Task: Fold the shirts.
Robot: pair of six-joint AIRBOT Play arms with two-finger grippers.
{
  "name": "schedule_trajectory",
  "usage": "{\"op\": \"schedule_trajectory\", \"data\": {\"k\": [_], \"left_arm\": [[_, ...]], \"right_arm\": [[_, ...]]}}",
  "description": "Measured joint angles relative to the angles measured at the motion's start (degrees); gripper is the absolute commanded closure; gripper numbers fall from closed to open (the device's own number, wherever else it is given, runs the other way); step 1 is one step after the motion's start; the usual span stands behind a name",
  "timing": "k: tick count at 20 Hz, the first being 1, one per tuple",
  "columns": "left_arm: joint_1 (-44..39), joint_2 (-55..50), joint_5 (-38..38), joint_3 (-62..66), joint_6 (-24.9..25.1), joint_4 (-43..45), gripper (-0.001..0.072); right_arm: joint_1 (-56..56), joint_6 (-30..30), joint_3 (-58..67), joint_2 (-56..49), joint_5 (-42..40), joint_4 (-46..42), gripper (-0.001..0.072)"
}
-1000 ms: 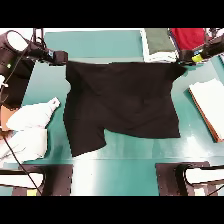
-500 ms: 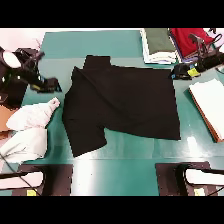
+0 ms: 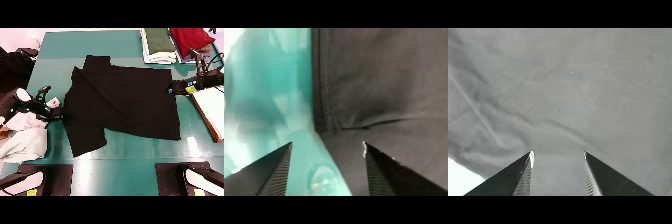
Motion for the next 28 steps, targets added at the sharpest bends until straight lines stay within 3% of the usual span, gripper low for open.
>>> {"op": "schedule_trajectory", "data": {"k": [4, 6, 7, 13, 14, 16, 19, 24, 28], "left_arm": [[-0.11, 0.02, 4.04, -2.99, 1.11, -6.86, 0.0193], [-0.11, -0.22, 5.22, -3.69, 2.16, -9.35, 0.0604], [-0.11, -0.22, 5.33, -3.87, 2.54, -10.12, 0.068], [-0.15, 2.86, 3.17, -2.1, 4.87, -13.18, 0.068], [-0.15, 4.2, 2.91, -1.46, 5.05, -13.18, 0.068], [-0.15, 6.8, 2.71, -0.63, 5.57, -13.31, 0.068], [-0.15, 9.09, 2.38, -0.07, 6.19, -13.35, 0.068], [-0.15, 10.19, 2.4, 0.22, 6.51, -13.4, 0.068], [-0.15, 10.38, 2.51, 0.24, 6.62, -13.46, 0.068]], "right_arm": [[0.07, -0.04, -1.14, 2.14, -0.52, 0.52, 0.0334], [0.04, -0.04, -1.33, 3.1, -0.52, 0.68, 0.0334], [-0.22, -0.04, -1.4, 3.63, -0.48, 0.72, 0.0334], [-9.18, -0.07, -6.71, 7.58, 3.13, 0.24, 0.0315], [-12.22, -0.07, -9.6, 8.57, 3.87, -0.46, 0.0179], [-18.71, -0.07, -16.11, 10.12, 5.44, -2.54, 0.014], [-28.61, -0.63, -25.81, 10.49, 7.04, -5.18, 0.0228], [-34.51, -2.84, -35.63, 7.43, 6.36, -3.98, 0.0236], [-29.0, -3.61, -37.42, 4.59, 1.79, 1.66, 0.0512]]}}
